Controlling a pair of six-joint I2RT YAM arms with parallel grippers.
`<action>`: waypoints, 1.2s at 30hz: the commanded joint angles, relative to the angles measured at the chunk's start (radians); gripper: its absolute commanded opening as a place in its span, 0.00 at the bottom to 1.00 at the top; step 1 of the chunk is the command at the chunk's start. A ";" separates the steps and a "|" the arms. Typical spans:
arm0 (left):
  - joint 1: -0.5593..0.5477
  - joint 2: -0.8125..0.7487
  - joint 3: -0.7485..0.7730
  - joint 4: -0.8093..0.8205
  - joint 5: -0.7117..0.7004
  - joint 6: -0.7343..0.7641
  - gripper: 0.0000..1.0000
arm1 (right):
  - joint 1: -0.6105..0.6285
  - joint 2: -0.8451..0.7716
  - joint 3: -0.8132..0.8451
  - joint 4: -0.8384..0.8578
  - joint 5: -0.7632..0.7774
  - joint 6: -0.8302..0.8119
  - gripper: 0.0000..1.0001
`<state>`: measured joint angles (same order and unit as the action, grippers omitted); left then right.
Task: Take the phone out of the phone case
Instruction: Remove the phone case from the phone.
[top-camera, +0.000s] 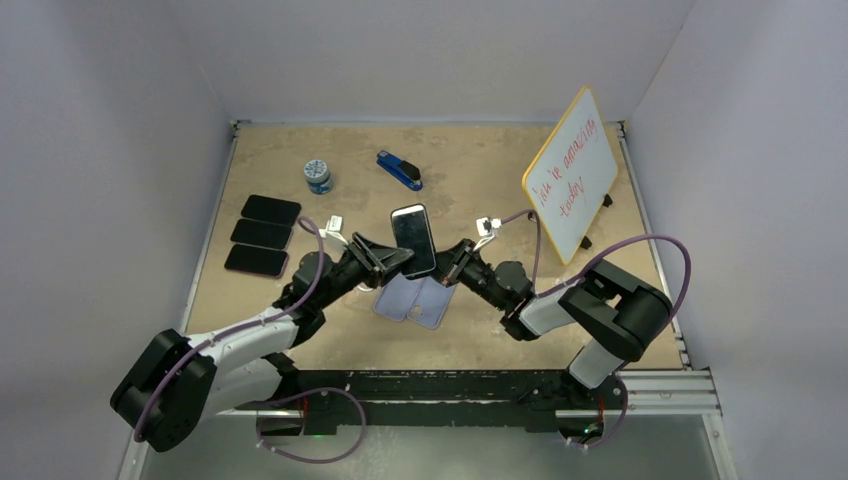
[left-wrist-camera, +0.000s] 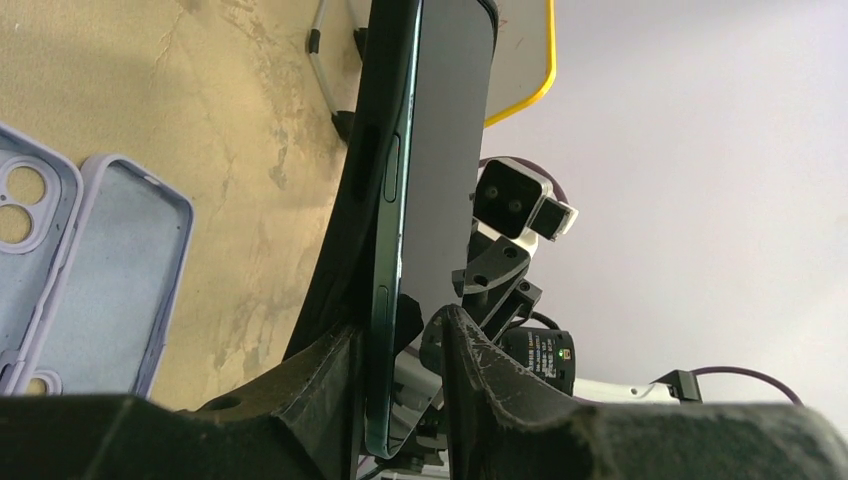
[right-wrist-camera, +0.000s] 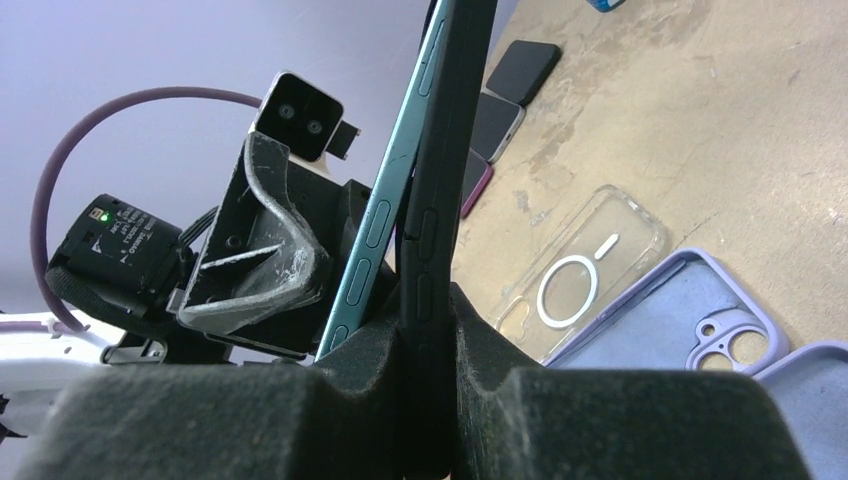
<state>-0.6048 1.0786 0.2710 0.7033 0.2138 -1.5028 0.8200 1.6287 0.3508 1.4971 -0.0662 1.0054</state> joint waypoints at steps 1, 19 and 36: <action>-0.015 0.021 0.023 0.168 -0.035 -0.030 0.32 | 0.017 -0.026 0.007 0.416 -0.007 -0.039 0.00; -0.041 -0.029 -0.021 0.223 -0.057 -0.042 0.00 | 0.022 -0.044 -0.043 0.408 0.103 -0.101 0.00; -0.075 -0.320 -0.123 -0.052 -0.033 0.023 0.00 | -0.032 -0.096 -0.047 0.336 0.231 -0.176 0.00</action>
<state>-0.6701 0.8249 0.1875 0.6632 0.1764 -1.4975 0.8070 1.5810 0.3080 1.5192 0.1085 0.8822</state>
